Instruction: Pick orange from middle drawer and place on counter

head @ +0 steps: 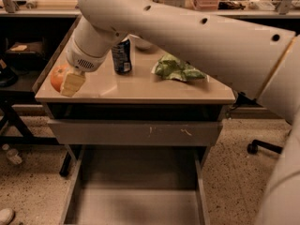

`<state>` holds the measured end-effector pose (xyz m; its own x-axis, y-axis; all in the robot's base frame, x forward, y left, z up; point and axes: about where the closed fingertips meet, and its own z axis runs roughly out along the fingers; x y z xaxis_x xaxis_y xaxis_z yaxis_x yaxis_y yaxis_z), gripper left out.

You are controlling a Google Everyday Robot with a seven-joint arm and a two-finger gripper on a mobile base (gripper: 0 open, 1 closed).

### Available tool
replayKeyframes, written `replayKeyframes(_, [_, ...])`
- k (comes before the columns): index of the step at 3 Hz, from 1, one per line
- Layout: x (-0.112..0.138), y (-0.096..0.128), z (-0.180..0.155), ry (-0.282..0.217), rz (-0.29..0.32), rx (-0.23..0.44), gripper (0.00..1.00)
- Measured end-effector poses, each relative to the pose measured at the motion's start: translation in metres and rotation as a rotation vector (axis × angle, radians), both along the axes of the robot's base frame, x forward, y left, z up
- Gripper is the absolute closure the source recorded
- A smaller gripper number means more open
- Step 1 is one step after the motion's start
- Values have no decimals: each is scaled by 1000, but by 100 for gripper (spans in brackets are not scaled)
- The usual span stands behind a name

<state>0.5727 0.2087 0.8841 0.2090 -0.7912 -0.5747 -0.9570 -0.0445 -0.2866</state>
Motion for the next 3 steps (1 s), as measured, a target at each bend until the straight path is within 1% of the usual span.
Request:
replayKeyframes(1, [8,3,14,-13,51,-20,100])
replayKeyframes(2, [10,7,30,-3,60,-35,100])
replayKeyframes(3, [5,15,35,18,73,-57,100])
